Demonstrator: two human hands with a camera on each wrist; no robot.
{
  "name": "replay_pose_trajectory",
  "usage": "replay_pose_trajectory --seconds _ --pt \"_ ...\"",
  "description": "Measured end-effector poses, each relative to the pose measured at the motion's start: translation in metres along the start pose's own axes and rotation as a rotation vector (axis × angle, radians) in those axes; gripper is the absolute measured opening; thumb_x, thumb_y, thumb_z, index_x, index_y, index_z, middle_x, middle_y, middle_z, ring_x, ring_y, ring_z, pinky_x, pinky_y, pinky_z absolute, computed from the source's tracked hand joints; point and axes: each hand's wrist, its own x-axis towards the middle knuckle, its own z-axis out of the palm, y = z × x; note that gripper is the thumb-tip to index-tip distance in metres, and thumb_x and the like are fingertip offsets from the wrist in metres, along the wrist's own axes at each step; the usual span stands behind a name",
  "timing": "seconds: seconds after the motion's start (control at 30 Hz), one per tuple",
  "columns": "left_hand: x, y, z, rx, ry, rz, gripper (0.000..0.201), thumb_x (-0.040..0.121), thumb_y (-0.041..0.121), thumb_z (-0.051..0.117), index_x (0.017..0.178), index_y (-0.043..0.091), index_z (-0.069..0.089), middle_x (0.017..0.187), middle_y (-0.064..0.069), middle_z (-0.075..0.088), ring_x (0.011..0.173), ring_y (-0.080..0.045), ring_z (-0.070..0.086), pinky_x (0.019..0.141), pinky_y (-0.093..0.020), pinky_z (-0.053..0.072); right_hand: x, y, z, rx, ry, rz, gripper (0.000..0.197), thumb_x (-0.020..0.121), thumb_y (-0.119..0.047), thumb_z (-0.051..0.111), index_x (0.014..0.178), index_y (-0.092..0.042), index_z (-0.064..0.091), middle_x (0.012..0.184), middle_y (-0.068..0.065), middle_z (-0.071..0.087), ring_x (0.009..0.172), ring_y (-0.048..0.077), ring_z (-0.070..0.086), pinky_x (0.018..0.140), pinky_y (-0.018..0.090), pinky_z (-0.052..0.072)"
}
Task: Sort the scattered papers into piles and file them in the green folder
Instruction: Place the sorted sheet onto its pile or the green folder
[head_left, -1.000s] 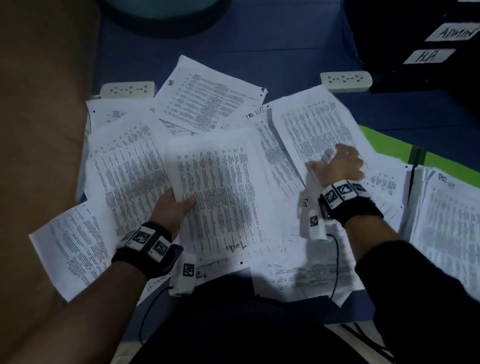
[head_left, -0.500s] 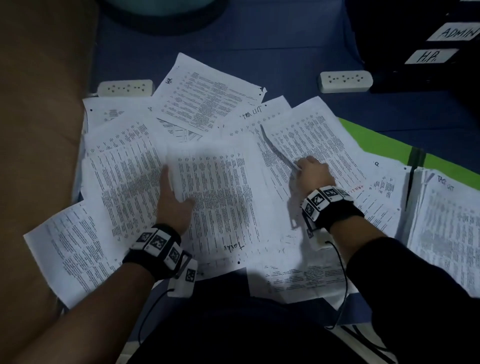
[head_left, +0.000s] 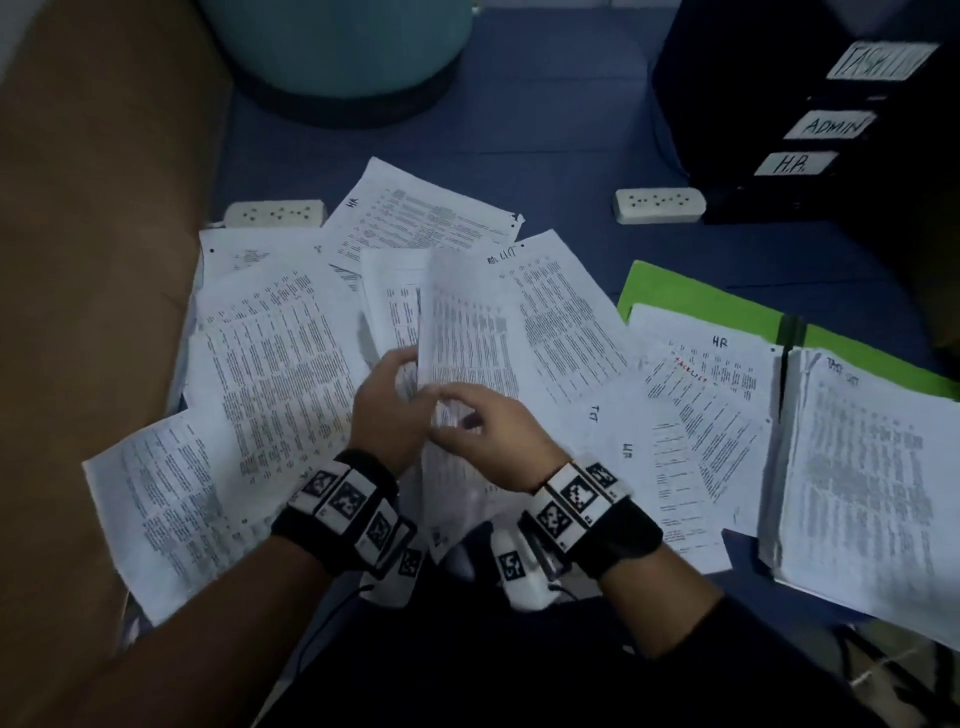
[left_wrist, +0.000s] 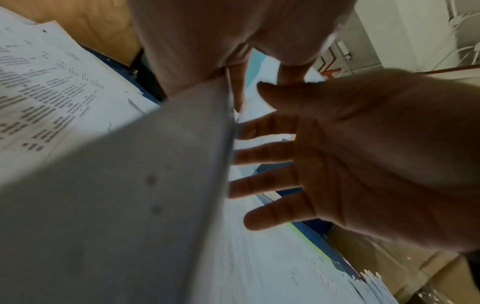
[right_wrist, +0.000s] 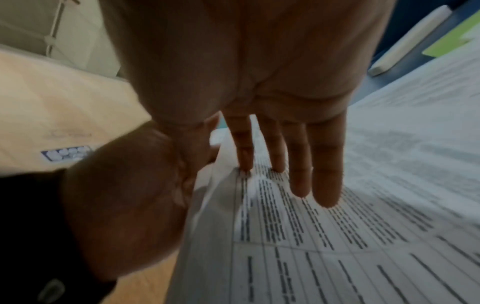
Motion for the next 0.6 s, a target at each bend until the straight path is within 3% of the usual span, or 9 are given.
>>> replay_pose_trajectory --seconds 0.1,0.17,0.23,0.3,0.4,0.43,0.5,0.53,0.6 --pt "-0.010 0.008 -0.005 -0.002 -0.024 0.120 0.036 0.083 -0.009 0.057 0.111 0.014 0.055 0.096 0.001 0.060 0.057 0.007 0.053 0.052 -0.003 0.038 -0.014 0.013 -0.014 0.164 0.005 0.050 0.046 0.089 -0.024 0.064 0.133 -0.029 0.051 0.135 -0.010 0.054 0.094 0.005 0.061 0.090 0.024 0.047" --pt "-0.017 0.016 -0.006 -0.022 -0.073 0.196 0.042 0.083 -0.010 0.058 0.112 0.019 0.050 0.106 0.002 0.058 0.075 0.012 0.055 0.068 -0.005 0.045 -0.022 0.024 -0.026 0.164 0.178 0.122 0.049 0.088 -0.025 0.066 0.134 -0.024 0.048 0.137 -0.005 0.053 0.096 0.012 0.061 0.095 0.035 0.048" --pt "-0.023 0.025 -0.007 -0.067 -0.136 0.250 0.057 0.083 -0.009 0.059 0.127 0.022 0.042 0.131 0.007 0.048 0.116 0.010 0.043 0.102 -0.002 0.028 -0.030 0.038 -0.044 0.114 0.440 0.247 0.059 0.085 -0.030 0.070 0.136 -0.019 0.042 0.136 0.000 0.051 0.103 0.021 0.059 0.098 0.040 0.046" --pt "-0.028 0.036 -0.007 -0.143 -0.217 0.259 0.078 0.084 -0.009 0.058 0.144 0.029 0.024 0.147 0.021 0.027 0.134 0.011 0.023 0.104 0.003 0.012 -0.041 0.051 -0.064 0.200 0.603 0.338 0.074 0.081 -0.036 0.073 0.141 -0.017 0.033 0.141 0.004 0.046 0.115 0.025 0.055 0.102 0.044 0.043" --pt "-0.031 0.045 -0.007 -0.199 -0.295 0.269 0.092 0.087 -0.006 0.057 0.148 0.036 0.003 0.138 0.044 0.012 0.121 0.032 0.020 0.097 0.008 0.014 -0.055 0.072 -0.090 0.437 0.622 0.342 0.077 0.073 -0.044 0.078 0.136 -0.022 0.039 0.137 0.002 0.052 0.120 0.023 0.053 0.103 0.049 0.041" --pt "-0.031 0.046 -0.007 -0.199 -0.303 0.258 0.089 0.087 -0.005 0.057 0.148 0.037 0.007 0.139 0.043 0.017 0.120 0.031 0.024 0.100 0.005 0.017 -0.059 0.073 -0.095 0.521 0.587 0.305 0.059 0.077 -0.038 0.076 0.126 -0.021 0.049 0.127 0.002 0.059 0.114 0.022 0.057 0.101 0.048 0.042" --pt "-0.032 0.047 -0.005 -0.193 -0.279 0.210 0.071 0.088 -0.004 0.058 0.145 0.030 0.032 0.139 0.024 0.044 0.122 0.013 0.043 0.110 -0.018 0.031 -0.068 0.074 -0.101 0.625 0.531 0.211 0.024 0.088 -0.014 0.064 0.110 -0.021 0.061 0.108 0.000 0.069 0.099 0.019 0.064 0.095 0.043 0.046" --pt "-0.033 0.048 -0.003 -0.193 -0.240 0.175 0.057 0.088 -0.003 0.057 0.136 0.025 0.045 0.128 0.016 0.057 0.116 0.006 0.052 0.108 -0.030 0.039 -0.071 0.074 -0.104 0.622 0.517 0.172 0.022 0.090 -0.007 0.060 0.107 -0.021 0.063 0.104 -0.001 0.071 0.096 0.018 0.066 0.093 0.042 0.047" --pt "-0.037 0.052 0.003 -0.191 -0.161 0.119 0.038 0.089 0.000 0.058 0.116 0.027 0.055 0.108 0.011 0.065 0.101 -0.002 0.061 0.099 -0.040 0.048 -0.079 0.068 -0.112 0.600 0.528 0.106 0.021 0.090 -0.003 0.058 0.102 -0.019 0.063 0.096 -0.004 0.073 0.088 0.014 0.067 0.085 0.038 0.049"
